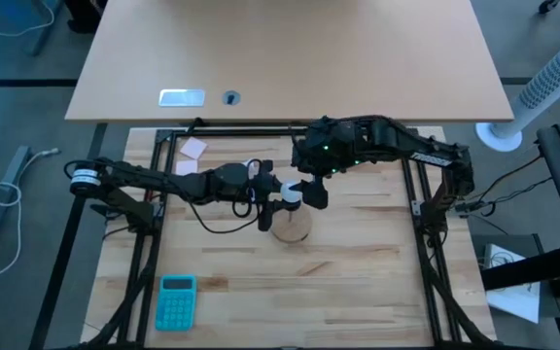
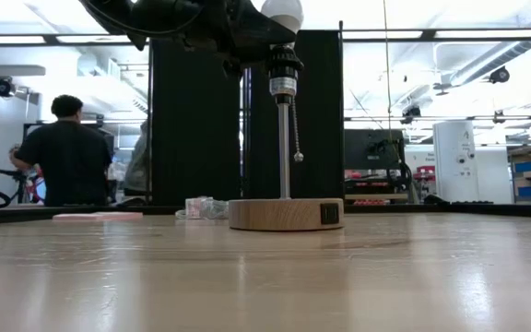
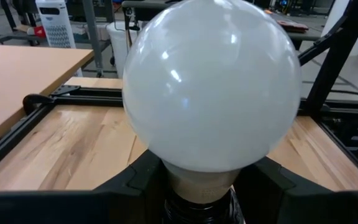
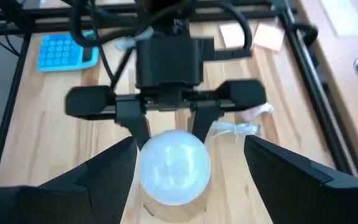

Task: Screw lightbulb
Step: Insert the lightbulb into the lamp

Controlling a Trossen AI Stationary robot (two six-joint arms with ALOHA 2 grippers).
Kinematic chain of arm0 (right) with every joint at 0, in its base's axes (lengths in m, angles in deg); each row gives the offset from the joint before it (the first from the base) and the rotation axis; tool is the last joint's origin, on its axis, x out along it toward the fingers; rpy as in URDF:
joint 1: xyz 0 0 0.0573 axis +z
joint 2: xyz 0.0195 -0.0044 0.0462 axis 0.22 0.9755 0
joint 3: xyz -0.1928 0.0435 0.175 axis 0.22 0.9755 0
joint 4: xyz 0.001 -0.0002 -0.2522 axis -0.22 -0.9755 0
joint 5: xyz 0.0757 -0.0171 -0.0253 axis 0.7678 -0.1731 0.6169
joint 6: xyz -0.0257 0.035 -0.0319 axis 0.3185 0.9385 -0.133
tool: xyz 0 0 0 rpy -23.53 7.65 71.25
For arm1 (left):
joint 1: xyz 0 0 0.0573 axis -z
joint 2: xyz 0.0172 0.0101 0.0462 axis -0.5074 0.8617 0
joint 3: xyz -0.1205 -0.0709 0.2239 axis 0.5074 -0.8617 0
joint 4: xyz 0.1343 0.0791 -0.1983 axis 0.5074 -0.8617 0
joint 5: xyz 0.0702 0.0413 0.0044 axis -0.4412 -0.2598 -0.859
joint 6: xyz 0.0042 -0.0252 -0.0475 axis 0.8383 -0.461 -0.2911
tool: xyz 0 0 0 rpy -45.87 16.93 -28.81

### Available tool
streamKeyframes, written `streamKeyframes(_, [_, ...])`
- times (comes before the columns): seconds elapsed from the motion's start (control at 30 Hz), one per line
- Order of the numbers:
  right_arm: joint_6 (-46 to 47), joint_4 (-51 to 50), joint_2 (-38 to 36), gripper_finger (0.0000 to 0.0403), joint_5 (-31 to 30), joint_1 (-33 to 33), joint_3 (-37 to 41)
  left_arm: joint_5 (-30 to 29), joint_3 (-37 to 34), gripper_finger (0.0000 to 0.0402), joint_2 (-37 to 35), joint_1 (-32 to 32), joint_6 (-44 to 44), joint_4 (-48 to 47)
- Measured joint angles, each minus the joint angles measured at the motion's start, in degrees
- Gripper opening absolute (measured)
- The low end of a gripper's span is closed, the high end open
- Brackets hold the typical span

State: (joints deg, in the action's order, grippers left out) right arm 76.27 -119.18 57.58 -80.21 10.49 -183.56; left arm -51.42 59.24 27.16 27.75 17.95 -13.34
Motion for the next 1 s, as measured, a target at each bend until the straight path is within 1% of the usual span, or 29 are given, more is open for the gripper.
streamKeyframes(0.07, [0.0,0.5,0.9,0.0283,0.0,0.3,0.0,0.0,0.0,0.0147,0.0,0.0,0.2,0.0])
streamKeyframes(0.17, [-0.2,-1.4,1.9,0.028,0.0,0.8,0.2,0.0,0.0,0.0147,0.0,0.0,0.3,-0.3])
streamKeyframes(0.23, [1.3,-1.8,2.1,0.0279,0.3,0.9,0.1,0.0,0.1,0.0147,0.0,0.0,0.6,-0.8])
streamKeyframes(0.3, [2.7,-3.2,2.1,0.0282,1.0,0.9,0.1,0.0,0.1,0.0147,-0.1,0.0,0.7,-1.4])
streamKeyframes(0.47, [3.9,-2.1,2.4,0.0292,1.3,1.0,0.1,0.0,0.1,0.0147,-0.1,0.0,1.2,-1.3])
streamKeyframes(0.7, [-3.9,-3.2,2.8,0.0286,1.3,0.7,0.1,0.0,0.0,0.0147,0.0,0.0,0.8,-1.1])
streamKeyframes(0.9, [-6.1,-3.4,3.3,0.0284,1.8,-0.5,0.1,0.0,0.0,0.0147,0.0,0.1,-0.5,-1.1])
streamKeyframes(1.0, [-6.3,-4.1,3.3,0.0289,3.8,-0.6,0.1,0.0,0.0,0.0147,0.0,0.1,-0.5,-1.1])
